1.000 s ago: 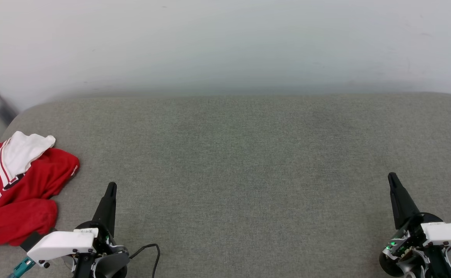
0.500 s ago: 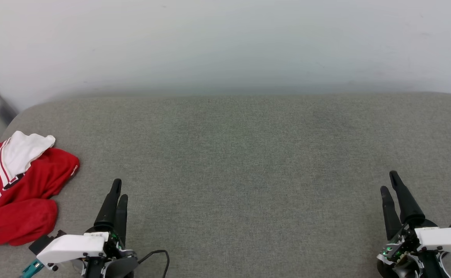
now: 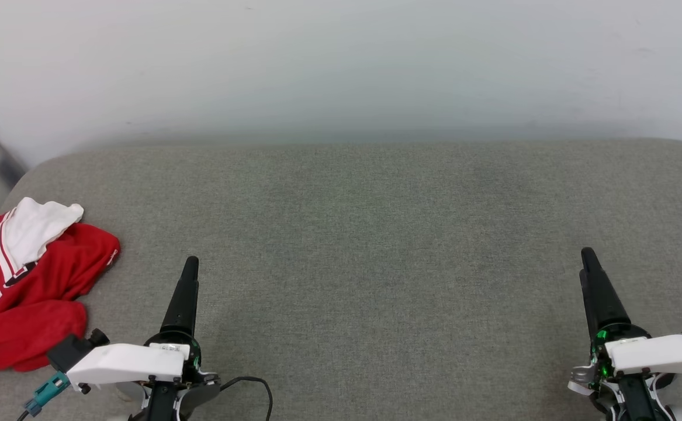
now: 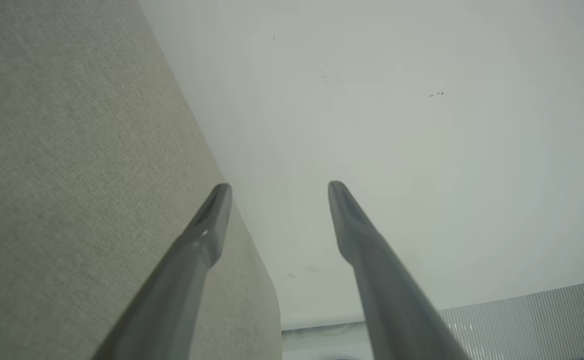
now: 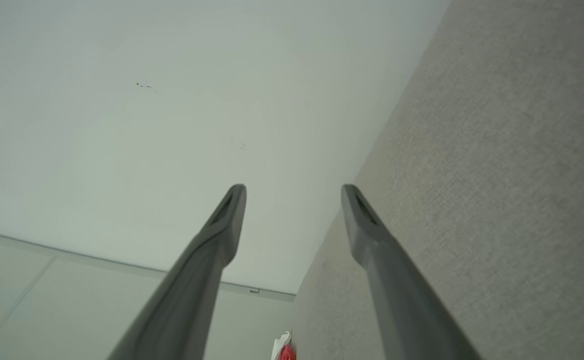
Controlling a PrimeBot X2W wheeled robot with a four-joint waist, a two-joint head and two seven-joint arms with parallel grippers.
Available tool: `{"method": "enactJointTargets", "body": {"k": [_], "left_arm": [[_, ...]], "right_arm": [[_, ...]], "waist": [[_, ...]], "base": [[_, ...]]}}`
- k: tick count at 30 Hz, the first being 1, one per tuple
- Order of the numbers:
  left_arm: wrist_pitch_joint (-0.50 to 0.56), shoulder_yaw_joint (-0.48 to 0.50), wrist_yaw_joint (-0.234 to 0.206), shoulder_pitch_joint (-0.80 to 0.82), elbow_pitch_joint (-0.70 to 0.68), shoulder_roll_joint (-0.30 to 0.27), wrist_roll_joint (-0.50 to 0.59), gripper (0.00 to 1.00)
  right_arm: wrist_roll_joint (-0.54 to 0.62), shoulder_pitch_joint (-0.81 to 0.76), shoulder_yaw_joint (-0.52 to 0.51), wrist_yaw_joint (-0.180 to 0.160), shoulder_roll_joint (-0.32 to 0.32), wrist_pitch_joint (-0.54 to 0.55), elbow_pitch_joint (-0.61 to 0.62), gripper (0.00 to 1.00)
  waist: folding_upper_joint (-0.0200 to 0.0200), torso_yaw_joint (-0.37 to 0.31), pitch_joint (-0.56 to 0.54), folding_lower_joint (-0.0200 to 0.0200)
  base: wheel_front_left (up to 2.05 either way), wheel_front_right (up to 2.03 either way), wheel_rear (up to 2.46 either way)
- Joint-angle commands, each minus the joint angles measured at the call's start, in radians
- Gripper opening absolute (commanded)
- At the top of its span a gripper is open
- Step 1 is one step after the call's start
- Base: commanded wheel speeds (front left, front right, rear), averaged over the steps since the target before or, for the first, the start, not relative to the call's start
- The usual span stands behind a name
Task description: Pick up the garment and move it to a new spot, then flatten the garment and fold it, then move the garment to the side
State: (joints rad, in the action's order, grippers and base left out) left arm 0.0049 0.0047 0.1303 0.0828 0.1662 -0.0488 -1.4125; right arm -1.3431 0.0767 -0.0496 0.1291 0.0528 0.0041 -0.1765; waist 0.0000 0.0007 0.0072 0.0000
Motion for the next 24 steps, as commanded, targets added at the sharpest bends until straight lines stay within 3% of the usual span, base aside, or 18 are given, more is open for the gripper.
{"method": "enactJointTargets", "body": {"k": [1,24], "left_arm": [[-0.007,-0.003,0.000,0.023,-0.022,-0.006,0.026,1.00],[-0.091,-0.048,0.000,-0.006,-0.049,-0.003,0.586,1.00]], "right_arm": [[0.034,0.010,0.005,0.002,0.008,-0.007,0.022,1.00],[0.619,0.003,0.039,0.002,0.003,-0.091,0.027,1.00]], "waist": [[0.0000,0.000,0.000,0.0000],[0.0000,0.003,-0.008,0.0000]], "base": [[0.00,0.00,0.00],[0.00,0.00,0.00]]}}
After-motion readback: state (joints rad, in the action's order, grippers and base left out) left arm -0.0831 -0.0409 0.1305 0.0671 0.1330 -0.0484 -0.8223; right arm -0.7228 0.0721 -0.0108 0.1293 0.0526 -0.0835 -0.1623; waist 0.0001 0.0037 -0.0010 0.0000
